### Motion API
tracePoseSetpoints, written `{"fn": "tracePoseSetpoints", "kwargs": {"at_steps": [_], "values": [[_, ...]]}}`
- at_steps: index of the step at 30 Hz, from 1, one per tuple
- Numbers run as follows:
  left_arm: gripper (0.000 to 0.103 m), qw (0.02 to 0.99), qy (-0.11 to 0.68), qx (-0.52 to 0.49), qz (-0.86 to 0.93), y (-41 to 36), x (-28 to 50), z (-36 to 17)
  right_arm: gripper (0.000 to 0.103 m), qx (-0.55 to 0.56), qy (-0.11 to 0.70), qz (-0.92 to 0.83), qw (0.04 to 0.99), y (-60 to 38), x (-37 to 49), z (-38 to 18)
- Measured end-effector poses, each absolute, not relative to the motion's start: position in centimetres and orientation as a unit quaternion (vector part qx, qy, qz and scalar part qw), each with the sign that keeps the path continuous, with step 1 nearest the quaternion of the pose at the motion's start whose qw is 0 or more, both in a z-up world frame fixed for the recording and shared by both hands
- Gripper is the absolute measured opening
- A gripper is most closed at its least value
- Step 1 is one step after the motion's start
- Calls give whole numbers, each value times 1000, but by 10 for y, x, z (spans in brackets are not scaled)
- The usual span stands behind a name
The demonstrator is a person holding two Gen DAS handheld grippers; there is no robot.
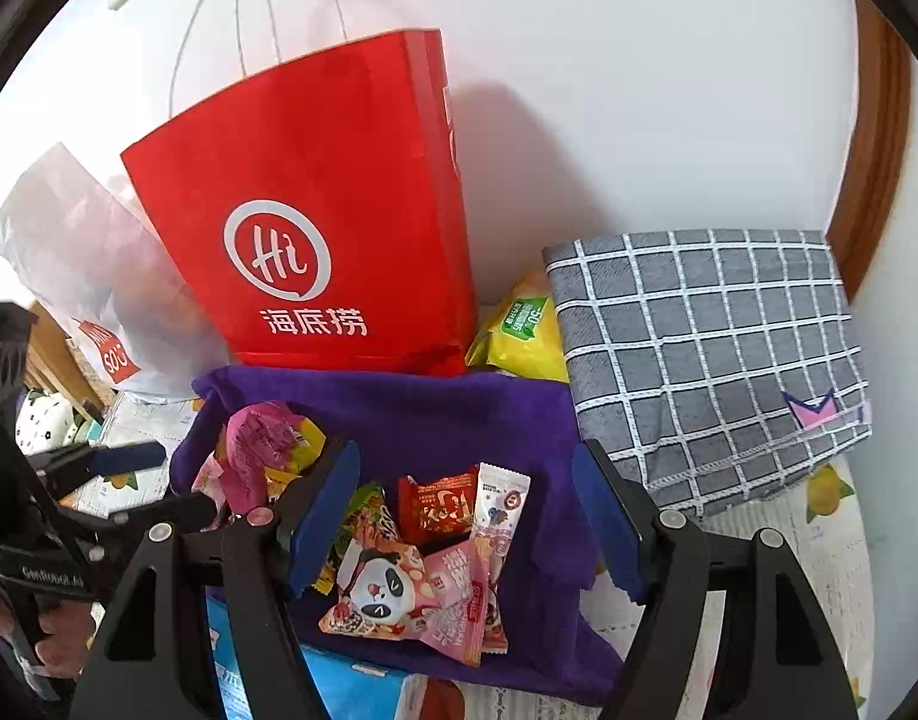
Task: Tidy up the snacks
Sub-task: 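Open both grippers to drop the packets onto the purple towel, then move both grippers back toward the packets beside the blue tissue pack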
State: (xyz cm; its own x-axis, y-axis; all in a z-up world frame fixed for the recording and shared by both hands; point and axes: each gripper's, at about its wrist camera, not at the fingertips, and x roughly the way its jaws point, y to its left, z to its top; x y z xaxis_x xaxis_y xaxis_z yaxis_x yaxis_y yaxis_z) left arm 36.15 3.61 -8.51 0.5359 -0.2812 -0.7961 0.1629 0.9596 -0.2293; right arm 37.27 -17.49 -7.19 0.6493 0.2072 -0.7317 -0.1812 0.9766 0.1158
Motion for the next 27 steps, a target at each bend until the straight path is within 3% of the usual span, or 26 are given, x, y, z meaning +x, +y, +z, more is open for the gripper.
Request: {"fn": "tracePoseSetpoints", "kwargs": {"at_steps": [18, 27], "values": [[94, 915, 379, -25, -138, 22, 298, -22, 73, 45, 408, 50, 910, -198, 239, -68], [94, 912, 389, -27, -129, 31, 237, -42, 73, 23, 414, 72, 907, -183, 182, -81]]}}
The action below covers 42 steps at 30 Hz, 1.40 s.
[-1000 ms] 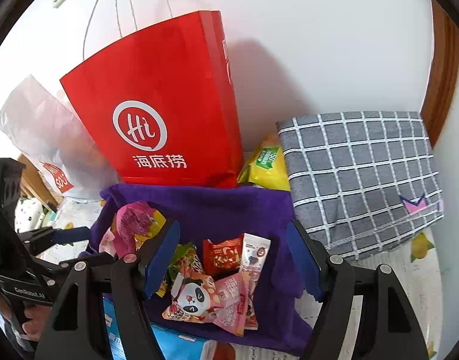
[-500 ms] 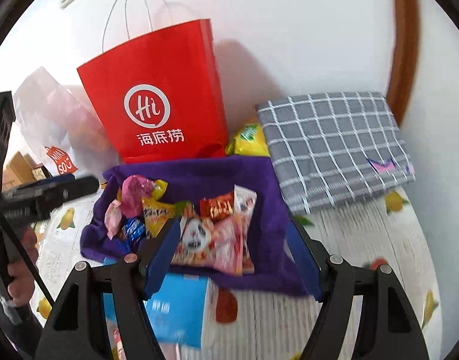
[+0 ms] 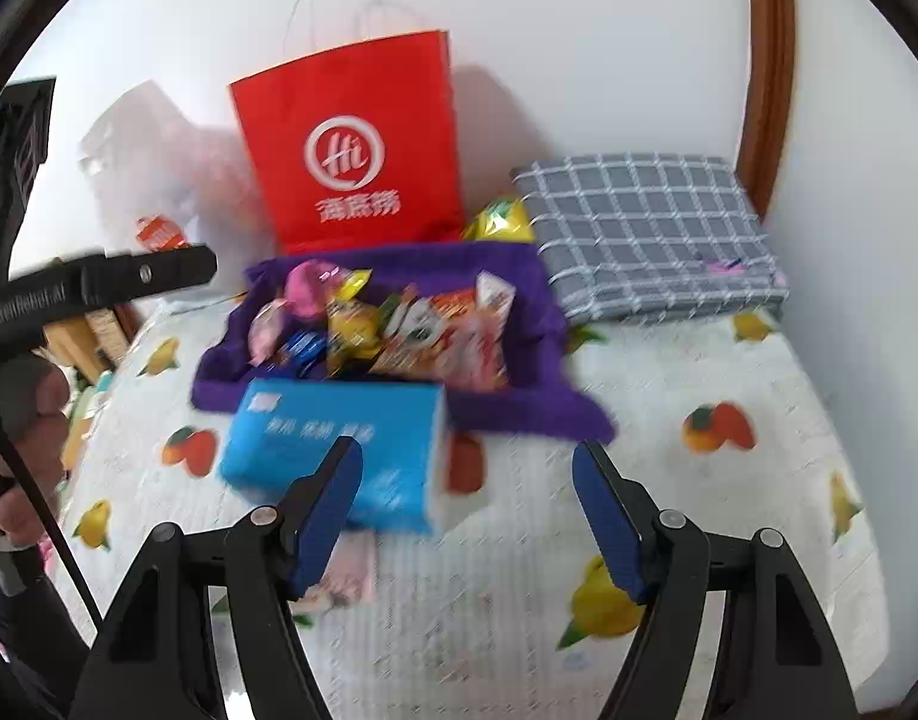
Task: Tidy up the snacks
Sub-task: 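Move both grippers back toward the packets beside the blue tissue pack, then grasp the pink wafer packet with the right gripper while the left grasps the red-white candy bag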
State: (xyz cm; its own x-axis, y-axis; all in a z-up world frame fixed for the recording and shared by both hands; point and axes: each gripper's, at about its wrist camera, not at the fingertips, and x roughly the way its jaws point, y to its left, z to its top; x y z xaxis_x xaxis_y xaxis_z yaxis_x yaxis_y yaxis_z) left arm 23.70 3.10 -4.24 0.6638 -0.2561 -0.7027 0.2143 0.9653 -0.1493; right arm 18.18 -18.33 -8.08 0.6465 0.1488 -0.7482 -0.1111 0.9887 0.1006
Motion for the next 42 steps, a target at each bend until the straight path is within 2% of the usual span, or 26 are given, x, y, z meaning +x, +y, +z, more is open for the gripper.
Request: {"fn": "tracePoseSetpoints", "kwargs": {"at_steps": [6, 26, 36, 42], "values": [[94, 907, 410, -40, -91, 63, 208, -63, 65, 35, 445, 92, 890, -166, 170, -111], [94, 892, 435, -88, -87, 114, 160, -115, 65, 21, 485, 163, 859, -82, 171, -175], [93, 881, 451, -104, -98, 118, 158, -136, 62, 48, 489, 145, 859, -89, 183, -197], [94, 873, 465, -110, -97, 119, 153, -150, 46, 55, 494, 160, 853, -96, 181, -192]]}}
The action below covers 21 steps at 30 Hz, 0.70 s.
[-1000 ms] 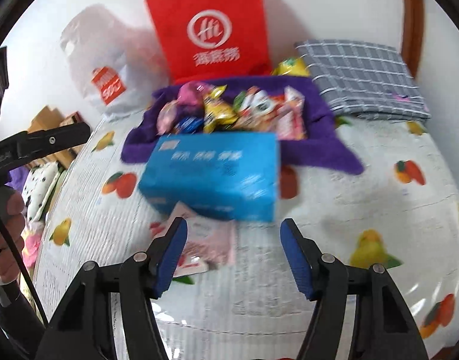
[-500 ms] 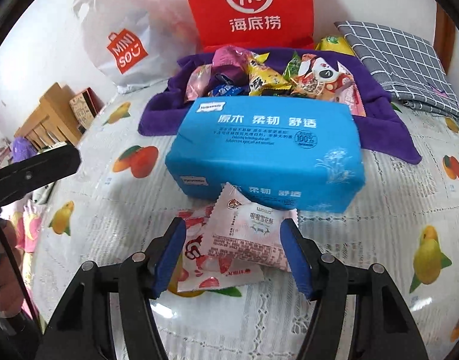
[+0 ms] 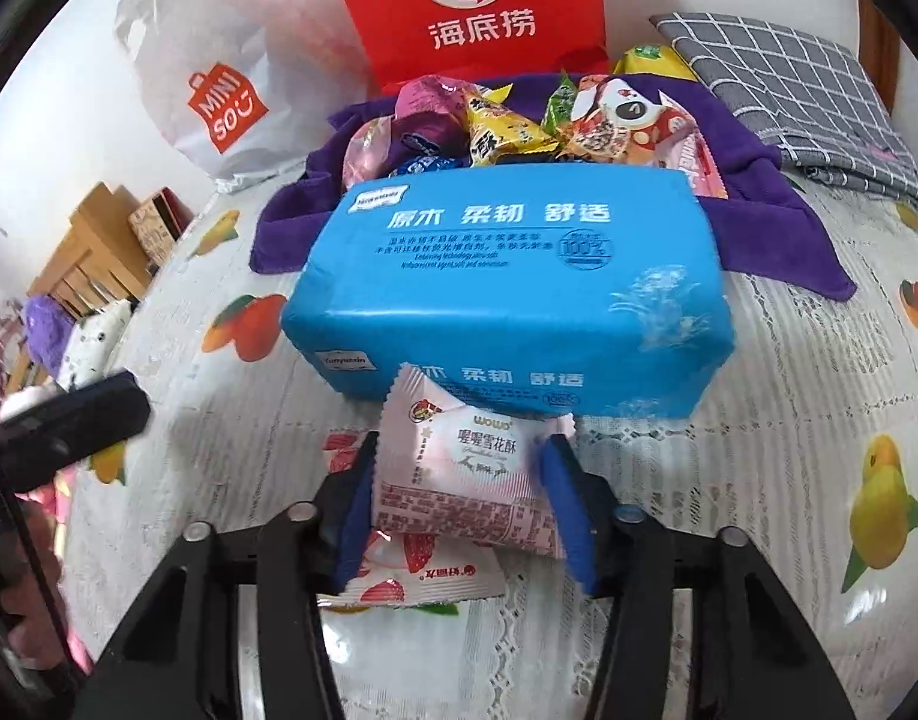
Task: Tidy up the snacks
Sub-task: 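Grasp the pink wafer packet with the right gripper while the left grasps the red-white candy bag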
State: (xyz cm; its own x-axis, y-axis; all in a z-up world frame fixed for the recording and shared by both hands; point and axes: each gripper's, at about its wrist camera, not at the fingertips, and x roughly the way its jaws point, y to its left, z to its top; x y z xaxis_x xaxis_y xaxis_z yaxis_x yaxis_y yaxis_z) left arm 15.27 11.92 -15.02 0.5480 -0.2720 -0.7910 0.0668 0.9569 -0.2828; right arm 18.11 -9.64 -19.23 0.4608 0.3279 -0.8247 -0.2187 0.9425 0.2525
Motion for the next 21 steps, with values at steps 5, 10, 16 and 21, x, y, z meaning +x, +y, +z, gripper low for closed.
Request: {"fn": "tracePoseSetpoints", "kwargs": {"at_steps": [5, 10, 16, 21], "values": [[93, 866, 475, -120, -101, 118, 147, -158, 33, 56, 493, 161, 853, -111, 170, -183], [93, 860, 482, -122, -111, 106, 145, -164, 30, 40, 484, 138, 863, -135, 154, -180], [93, 850, 498, -116, -129, 76, 146, -177, 30, 33, 467, 127, 874, -157, 146, -185], [93, 846, 508, -107, -123, 53, 145, -190, 32, 16, 445, 131, 886, -156, 145, -189]]}}
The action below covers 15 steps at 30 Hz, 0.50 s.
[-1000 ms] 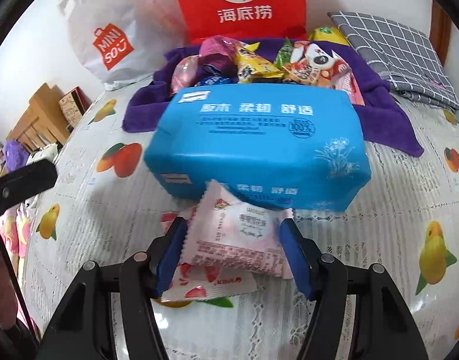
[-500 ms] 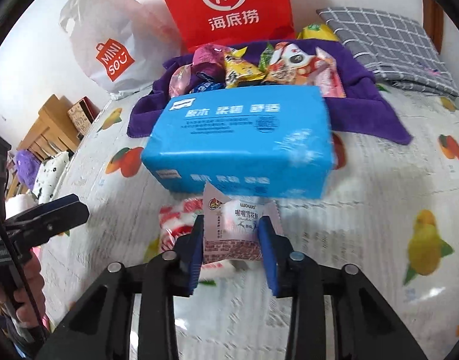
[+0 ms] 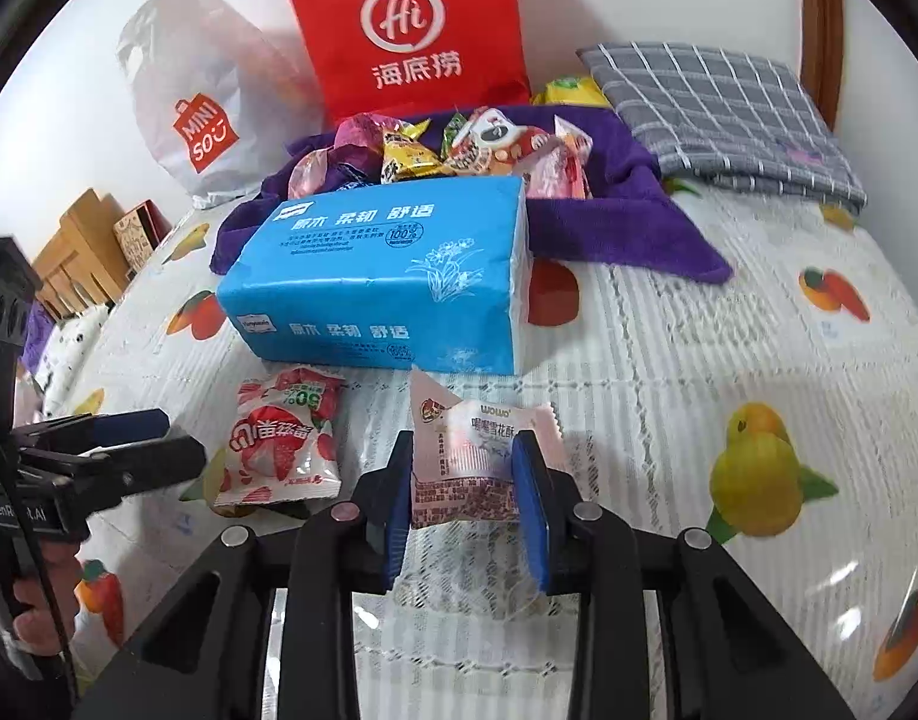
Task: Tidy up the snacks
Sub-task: 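Grasp the pink wafer packet with the right gripper while the left grasps the red-white candy bag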
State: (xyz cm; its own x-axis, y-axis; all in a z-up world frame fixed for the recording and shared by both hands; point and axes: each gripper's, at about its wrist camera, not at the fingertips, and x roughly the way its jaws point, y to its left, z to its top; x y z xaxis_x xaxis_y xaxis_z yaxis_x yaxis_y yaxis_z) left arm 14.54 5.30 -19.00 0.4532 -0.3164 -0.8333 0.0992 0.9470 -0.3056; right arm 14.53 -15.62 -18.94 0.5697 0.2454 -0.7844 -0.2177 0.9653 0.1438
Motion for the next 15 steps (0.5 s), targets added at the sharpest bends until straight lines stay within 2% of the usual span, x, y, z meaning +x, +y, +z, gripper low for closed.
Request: {"fn": "tracePoseSetpoints", "kwargs": {"at_steps": [5, 10, 15], "values": [[93, 849, 508, -88, -113, 38, 146, -192, 31, -7, 437, 127, 891, -159, 149, -190], [93, 849, 510, -92, -106, 33, 154, -192, 27, 19, 440, 123, 889, -180, 150, -187], [91, 854, 508, -77, -88, 18, 166, -192, 29, 9, 438, 125, 890, -192, 144, -186]]}}
